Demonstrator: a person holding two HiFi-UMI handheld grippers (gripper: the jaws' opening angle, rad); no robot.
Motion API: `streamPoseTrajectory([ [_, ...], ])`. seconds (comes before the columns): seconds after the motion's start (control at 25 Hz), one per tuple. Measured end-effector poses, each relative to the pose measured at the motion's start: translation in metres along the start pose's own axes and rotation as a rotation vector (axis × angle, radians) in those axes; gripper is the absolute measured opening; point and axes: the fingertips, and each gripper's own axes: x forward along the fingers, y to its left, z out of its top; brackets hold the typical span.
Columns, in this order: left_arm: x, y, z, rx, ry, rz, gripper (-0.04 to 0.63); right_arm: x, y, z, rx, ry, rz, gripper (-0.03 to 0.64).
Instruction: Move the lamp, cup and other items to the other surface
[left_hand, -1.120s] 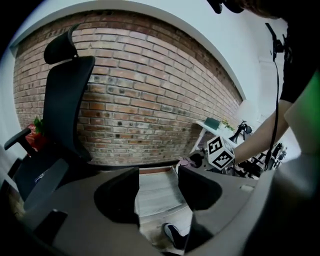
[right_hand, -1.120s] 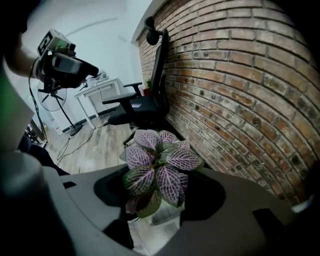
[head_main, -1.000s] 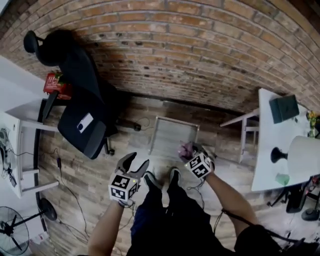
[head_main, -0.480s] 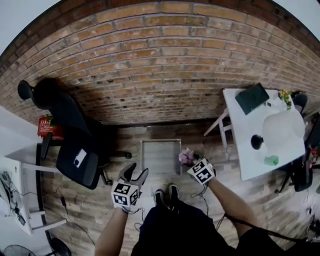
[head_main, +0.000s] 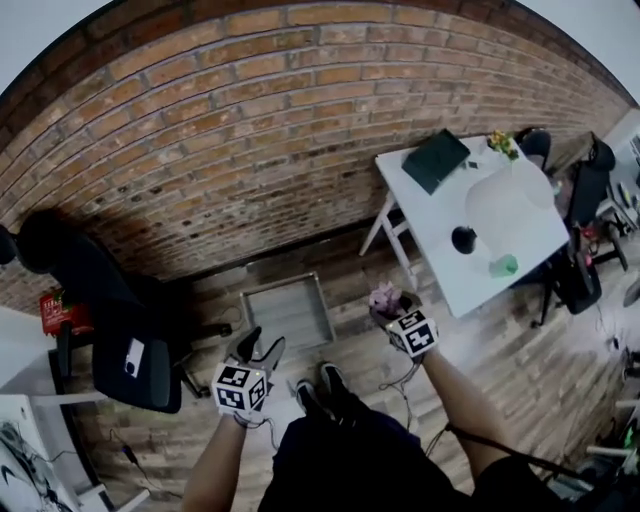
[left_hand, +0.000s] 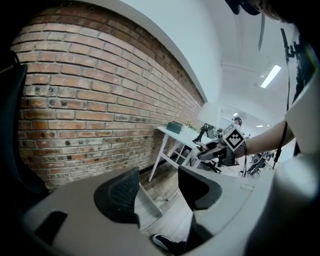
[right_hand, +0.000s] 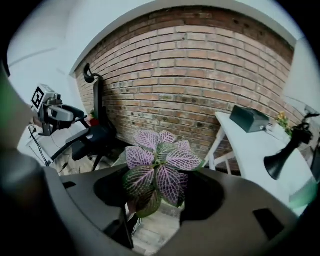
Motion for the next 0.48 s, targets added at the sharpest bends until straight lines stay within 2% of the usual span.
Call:
streamPoseTrajectory([
  [0.32,0.028,-0.039,0.021,0.067,-0.006,-0.134,0.242,-0.07,-0.051,-0.05,0.074,0.029,-0.177,0.278],
  [0.48,0.032,-0.057,0.019,0.101,0.012,-0.181,0.242,-0.097,-0.064,-0.07,0.122,0.028,-0.23,0.278],
])
